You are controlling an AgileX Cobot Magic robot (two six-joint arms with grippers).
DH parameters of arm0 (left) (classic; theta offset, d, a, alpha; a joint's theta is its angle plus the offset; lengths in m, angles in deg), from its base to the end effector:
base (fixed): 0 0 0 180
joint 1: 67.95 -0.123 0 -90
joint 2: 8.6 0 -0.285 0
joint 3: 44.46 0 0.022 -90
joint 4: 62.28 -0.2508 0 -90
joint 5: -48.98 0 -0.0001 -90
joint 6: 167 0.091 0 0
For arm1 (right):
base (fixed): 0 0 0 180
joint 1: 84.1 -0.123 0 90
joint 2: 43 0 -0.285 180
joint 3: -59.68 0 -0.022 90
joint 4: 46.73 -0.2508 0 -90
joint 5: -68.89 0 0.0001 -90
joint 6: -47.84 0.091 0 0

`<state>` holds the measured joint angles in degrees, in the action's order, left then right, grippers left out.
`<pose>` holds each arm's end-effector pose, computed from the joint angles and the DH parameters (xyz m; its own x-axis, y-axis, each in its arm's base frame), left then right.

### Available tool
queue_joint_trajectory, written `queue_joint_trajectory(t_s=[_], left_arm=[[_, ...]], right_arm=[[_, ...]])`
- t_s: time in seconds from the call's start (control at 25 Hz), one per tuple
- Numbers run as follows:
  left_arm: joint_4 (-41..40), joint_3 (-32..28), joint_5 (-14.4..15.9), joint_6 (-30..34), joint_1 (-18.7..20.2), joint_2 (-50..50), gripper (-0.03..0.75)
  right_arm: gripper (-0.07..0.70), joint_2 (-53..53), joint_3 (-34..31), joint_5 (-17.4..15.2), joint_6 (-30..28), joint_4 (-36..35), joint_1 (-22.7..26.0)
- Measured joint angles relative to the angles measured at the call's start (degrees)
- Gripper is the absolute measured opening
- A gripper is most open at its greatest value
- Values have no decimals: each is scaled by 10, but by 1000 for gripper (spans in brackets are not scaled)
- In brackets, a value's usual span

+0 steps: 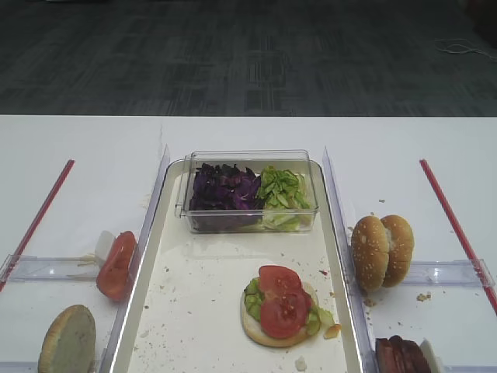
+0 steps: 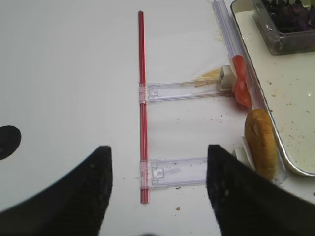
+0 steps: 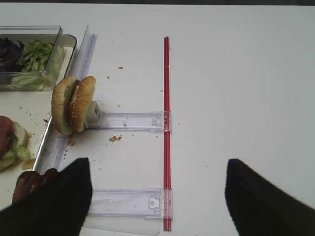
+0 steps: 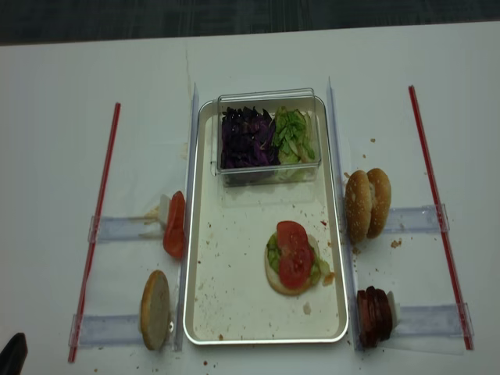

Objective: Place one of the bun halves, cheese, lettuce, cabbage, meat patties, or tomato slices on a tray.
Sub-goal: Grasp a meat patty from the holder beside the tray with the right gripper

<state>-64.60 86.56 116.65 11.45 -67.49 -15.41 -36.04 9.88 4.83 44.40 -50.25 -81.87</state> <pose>-0.0121 0.0035 0.2658 -0.5508 -0.0072 -0.8346 -0.0296 0.9995 0.0109 -0.0070 0.0053 0.2668 -0.5108 -0.0132 -0.8596 -0.0255 0.9997 -0.0002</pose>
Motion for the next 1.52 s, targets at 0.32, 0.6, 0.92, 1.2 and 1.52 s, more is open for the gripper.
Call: queue_joint_trajectory(t_s=[0.32, 0.6, 0.92, 1.2, 1.52], left_arm=[[0, 0, 0, 0, 0, 0, 421], [0, 0, 0, 0, 0, 0, 421], [0, 0, 0, 0, 0, 0, 421], [0, 0, 0, 0, 0, 0, 421], [0, 0, 0, 0, 0, 0, 421]], right_arm=[[590, 0, 0, 0, 0, 0, 0], [590, 8, 0, 0, 0, 0, 0], [590, 177, 0, 1, 0, 0, 0], [590, 357, 0, 9, 0, 0, 0], [590, 482, 0, 20, 1, 0, 0]])
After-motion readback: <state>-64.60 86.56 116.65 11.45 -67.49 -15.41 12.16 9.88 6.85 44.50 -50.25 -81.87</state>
